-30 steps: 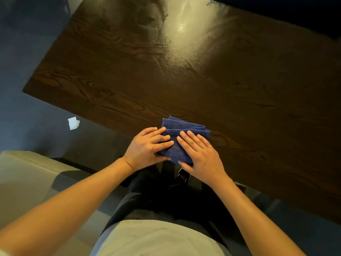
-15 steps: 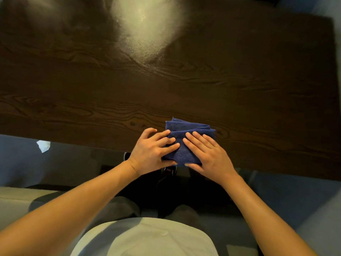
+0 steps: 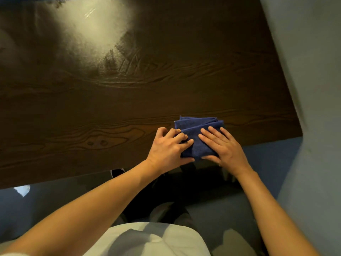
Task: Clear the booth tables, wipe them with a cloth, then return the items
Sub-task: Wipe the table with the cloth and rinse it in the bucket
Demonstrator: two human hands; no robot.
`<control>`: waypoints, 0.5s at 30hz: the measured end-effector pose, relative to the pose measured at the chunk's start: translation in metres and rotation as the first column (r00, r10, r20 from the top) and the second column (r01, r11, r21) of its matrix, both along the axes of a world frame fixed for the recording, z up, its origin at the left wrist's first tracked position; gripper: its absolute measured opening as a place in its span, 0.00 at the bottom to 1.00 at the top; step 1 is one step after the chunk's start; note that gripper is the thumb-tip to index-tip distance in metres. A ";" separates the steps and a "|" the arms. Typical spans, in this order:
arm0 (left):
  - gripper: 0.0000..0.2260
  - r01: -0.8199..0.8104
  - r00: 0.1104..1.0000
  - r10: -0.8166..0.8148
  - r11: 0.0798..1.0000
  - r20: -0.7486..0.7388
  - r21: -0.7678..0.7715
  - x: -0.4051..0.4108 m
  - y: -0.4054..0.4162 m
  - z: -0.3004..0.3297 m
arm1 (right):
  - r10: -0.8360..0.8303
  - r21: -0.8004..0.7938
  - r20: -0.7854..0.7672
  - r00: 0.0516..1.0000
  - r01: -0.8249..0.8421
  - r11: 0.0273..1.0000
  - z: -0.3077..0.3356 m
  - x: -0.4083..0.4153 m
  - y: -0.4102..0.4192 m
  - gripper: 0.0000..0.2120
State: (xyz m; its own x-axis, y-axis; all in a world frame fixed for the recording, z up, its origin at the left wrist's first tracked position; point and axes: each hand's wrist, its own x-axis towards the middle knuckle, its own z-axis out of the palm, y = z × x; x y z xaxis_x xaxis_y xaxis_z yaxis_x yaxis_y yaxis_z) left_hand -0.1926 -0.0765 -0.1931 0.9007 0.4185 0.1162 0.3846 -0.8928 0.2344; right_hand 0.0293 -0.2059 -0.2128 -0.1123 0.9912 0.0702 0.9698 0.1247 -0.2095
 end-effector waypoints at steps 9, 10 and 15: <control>0.26 0.064 0.998 -0.065 0.998 0.015 0.007 0.058 -0.012 0.000 | -0.257 -0.030 0.008 0.966 0.258 0.966 0.001 0.027 -0.033 0.30; 0.26 0.066 0.998 -0.066 0.998 0.011 -0.005 0.061 -0.012 -0.001 | -0.332 -0.017 -0.014 0.943 0.332 0.943 0.001 0.022 -0.038 0.30; 0.25 0.109 0.994 -0.108 0.988 0.020 -0.112 0.060 -0.001 0.004 | -0.724 0.054 -0.409 0.555 0.807 0.588 0.017 -0.035 -0.046 0.25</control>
State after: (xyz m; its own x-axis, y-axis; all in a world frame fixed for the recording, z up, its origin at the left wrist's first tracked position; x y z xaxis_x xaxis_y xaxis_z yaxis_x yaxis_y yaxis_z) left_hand -0.1328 -0.0776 -0.1889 0.9402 0.3295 0.0864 0.2829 -0.8967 0.3405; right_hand -0.0054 -0.2515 -0.1957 0.7518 0.6388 0.1635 0.5966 -0.5535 -0.5811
